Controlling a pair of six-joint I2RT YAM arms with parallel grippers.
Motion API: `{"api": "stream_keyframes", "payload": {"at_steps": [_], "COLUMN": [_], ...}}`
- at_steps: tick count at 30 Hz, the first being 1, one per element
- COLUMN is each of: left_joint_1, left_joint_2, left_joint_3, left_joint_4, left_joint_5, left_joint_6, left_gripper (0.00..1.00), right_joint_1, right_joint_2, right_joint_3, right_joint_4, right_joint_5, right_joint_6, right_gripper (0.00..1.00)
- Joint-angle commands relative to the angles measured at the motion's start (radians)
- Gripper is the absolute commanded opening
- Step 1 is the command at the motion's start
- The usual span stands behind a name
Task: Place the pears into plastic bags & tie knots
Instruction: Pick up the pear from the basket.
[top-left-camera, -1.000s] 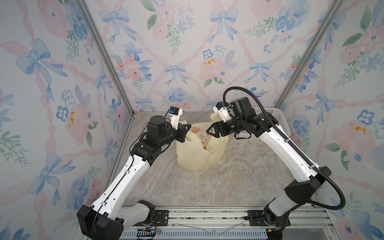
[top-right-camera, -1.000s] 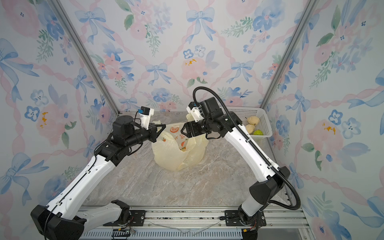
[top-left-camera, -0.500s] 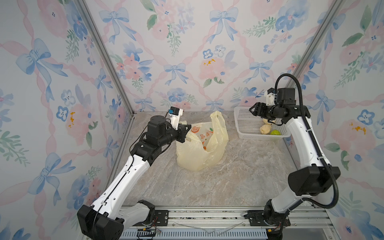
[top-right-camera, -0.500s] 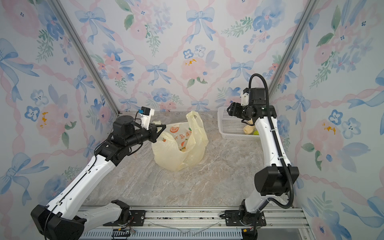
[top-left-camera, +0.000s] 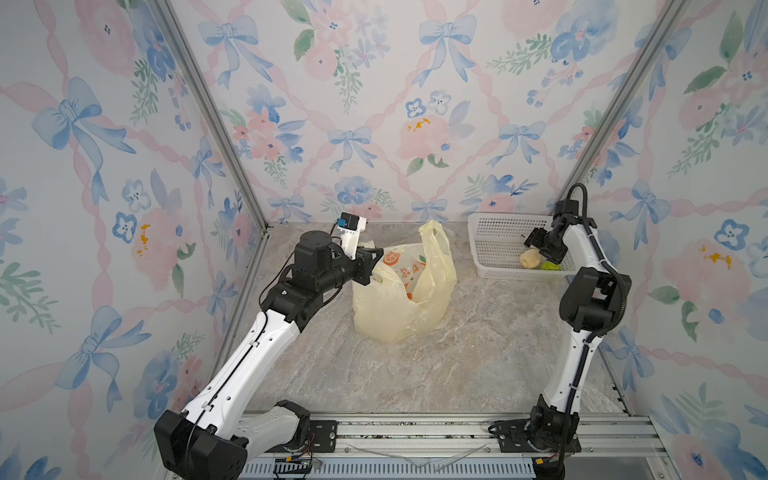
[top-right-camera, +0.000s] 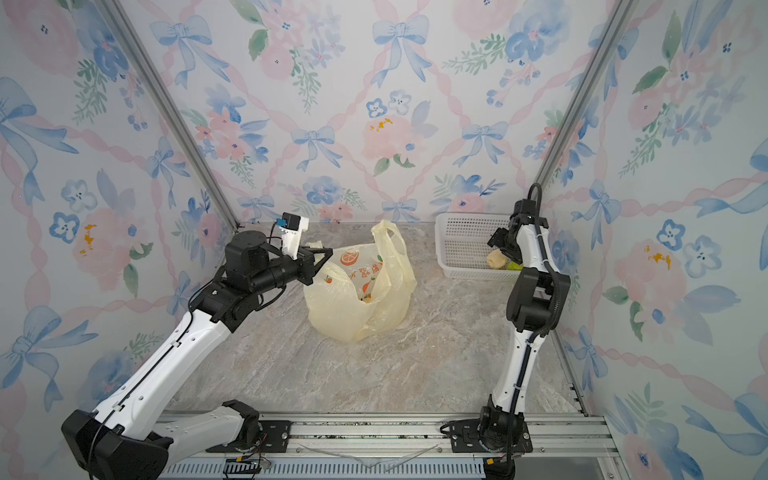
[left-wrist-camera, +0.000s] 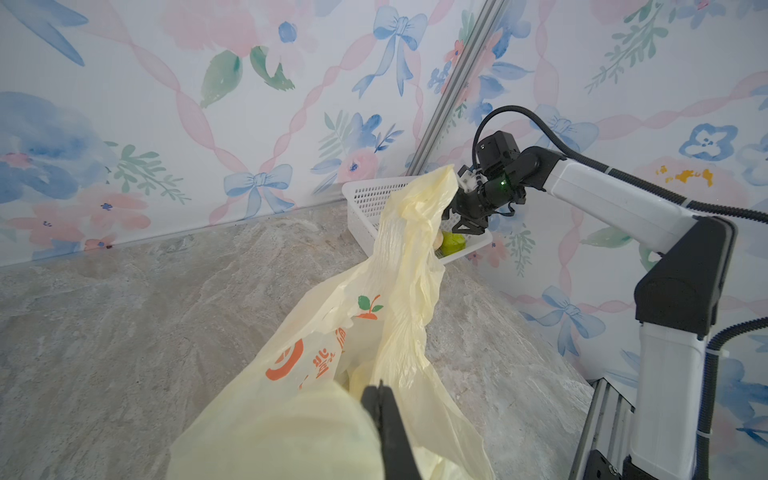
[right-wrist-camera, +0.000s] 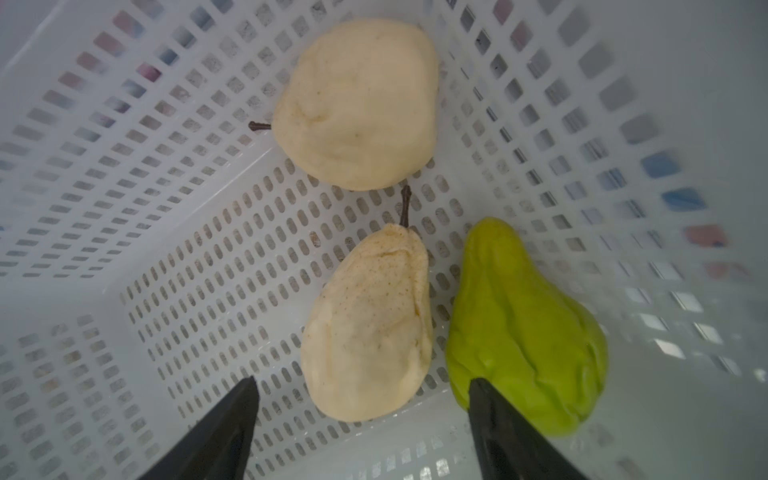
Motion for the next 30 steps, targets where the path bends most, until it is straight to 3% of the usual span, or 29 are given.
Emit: {"api": "stream_keyframes", "payload": {"at_steps": [1, 11, 15, 19, 30], "left_joint_1": [0.003, 0.002, 0.003, 0.002, 0.003], "left_joint_2": [-0.012, -0.011, -0.012, -0.015, -0.03], "left_joint_3": [-0.001, -0.007, -0.009, -0.009, -0.016], "left_joint_4": [0.013, 0.018, 0.021, 0.022, 0.022], "left_joint_5": [0.015, 0.008, 0.006, 0.009, -0.015], "left_joint_6": [-0.001, -0.007, -0.01, -0.008, -0.007], "left_gripper": [0.0, 0.0, 0.0, 0.0, 0.0], "right_joint_1": [0.004, 0.011, 0.017, 0.023, 0.144], "right_joint_2": [0.068, 0.184, 0.177, 0.103, -0.273], "right_joint_3": [0.101, 0.19, 0.177, 0.103, -0.061], "right_joint_4": [-0.061, -0.091, -0.111, -0.079, 0.002], "right_joint_5": [0.009, -0.049, -0.06, -0.068, -0.113], "right_joint_6": [0.048, 0.066, 0.054, 0.059, 0.06], "right_gripper": [0.81, 0.75, 0.66, 0.52, 0.51]}}
